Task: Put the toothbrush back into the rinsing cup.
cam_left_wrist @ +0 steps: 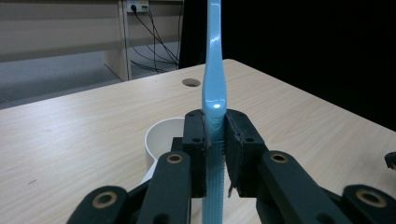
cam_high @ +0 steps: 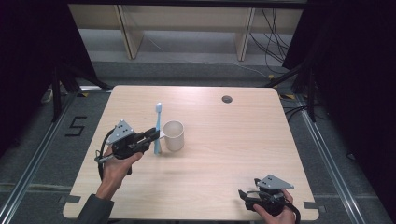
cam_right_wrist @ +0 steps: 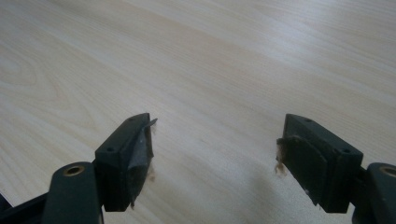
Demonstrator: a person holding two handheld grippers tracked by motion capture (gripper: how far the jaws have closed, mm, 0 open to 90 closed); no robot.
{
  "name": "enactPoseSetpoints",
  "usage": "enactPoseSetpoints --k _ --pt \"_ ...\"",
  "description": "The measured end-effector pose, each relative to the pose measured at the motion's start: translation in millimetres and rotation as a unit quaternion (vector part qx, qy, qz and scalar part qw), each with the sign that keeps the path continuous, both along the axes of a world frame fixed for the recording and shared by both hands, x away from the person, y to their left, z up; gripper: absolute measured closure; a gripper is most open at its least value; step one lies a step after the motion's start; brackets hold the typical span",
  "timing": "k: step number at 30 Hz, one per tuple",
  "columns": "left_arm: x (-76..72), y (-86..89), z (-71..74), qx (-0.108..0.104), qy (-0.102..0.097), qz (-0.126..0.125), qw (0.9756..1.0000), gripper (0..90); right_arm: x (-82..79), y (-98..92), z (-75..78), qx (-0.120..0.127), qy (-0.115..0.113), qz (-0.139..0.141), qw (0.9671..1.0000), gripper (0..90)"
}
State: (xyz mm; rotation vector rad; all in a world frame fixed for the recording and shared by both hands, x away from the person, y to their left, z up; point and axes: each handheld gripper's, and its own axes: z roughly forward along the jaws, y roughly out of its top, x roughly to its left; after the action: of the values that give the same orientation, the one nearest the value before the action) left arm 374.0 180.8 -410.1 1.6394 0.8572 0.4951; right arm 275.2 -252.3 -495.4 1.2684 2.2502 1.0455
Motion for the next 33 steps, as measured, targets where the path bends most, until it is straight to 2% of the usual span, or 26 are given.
enactPoseSetpoints --k 1,2,5,6,7,8,12,13,17,24,26,28,30,33 --pt "0.3 -0.1 0.1 -0.004 -0.004 0.000 1.0000 78.3 0.4 0.2 -0.4 0.005 -0.004 0.001 1.0000 26.1" --pt "0.3 0.4 0.5 -0.002 -0.006 0.001 1.0000 78.3 1.1 -1.2 0.3 -0.006 -0.011 0.003 0.9999 26.1" --pt "1.0 0.9 0.6 -0.010 -0.014 0.006 0.9998 78.3 0.6 -1.2 0.0 -0.009 -0.008 0.004 0.9999 26.1" --pt "1.6 1.0 0.6 -0.010 -0.012 0.005 0.9999 78.3 -0.2 0.1 0.3 -0.001 -0.002 -0.001 1.0000 26.1" --pt "2.0 0.8 0.5 -0.010 -0.009 0.005 0.9999 78.3 0.4 0.4 -0.3 0.005 -0.005 0.000 1.0000 26.1" --pt "2.2 1.2 0.3 -0.009 -0.011 0.011 0.9998 78.3 -0.2 0.3 0.5 0.001 0.000 -0.003 1.0000 26.1" --pt "3.1 1.3 1.3 -0.015 -0.018 0.011 0.9997 78.3 0.4 0.2 -0.2 0.003 -0.006 0.000 1.0000 26.1" --pt "3.3 1.5 1.5 -0.015 -0.019 0.012 0.9996 78.3 -0.1 0.7 0.1 0.004 0.001 -0.002 1.0000 26.1" --pt "4.7 2.9 2.1 -0.023 -0.027 0.026 0.9990 78.3 0.0 0.2 0.2 0.000 -0.002 -0.001 1.0000 26.1" --pt "6.1 3.4 1.7 -0.044 -0.053 0.037 0.9969 78.3 -0.1 0.4 -0.1 0.000 -0.001 0.000 1.0000 26.1" --pt "6.7 2.4 1.0 -0.046 -0.063 0.038 0.9963 78.3 0.7 0.4 -1.2 0.001 -0.007 0.004 1.0000 26.1" --pt "8.3 2.3 -0.2 -0.046 -0.070 0.040 0.9957 78.3 -0.1 0.9 -0.1 0.004 -0.001 -0.001 1.0000 26.1" --pt "10.0 2.4 -1.5 -0.044 -0.072 0.045 0.9954 78.3 1.0 0.1 -1.9 -0.002 -0.012 0.006 0.9999 26.1" --pt "13.0 3.5 -4.4 -0.049 -0.076 0.052 0.9946 78.3 -0.1 0.9 -0.2 0.004 -0.001 0.000 1.0000 26.1"
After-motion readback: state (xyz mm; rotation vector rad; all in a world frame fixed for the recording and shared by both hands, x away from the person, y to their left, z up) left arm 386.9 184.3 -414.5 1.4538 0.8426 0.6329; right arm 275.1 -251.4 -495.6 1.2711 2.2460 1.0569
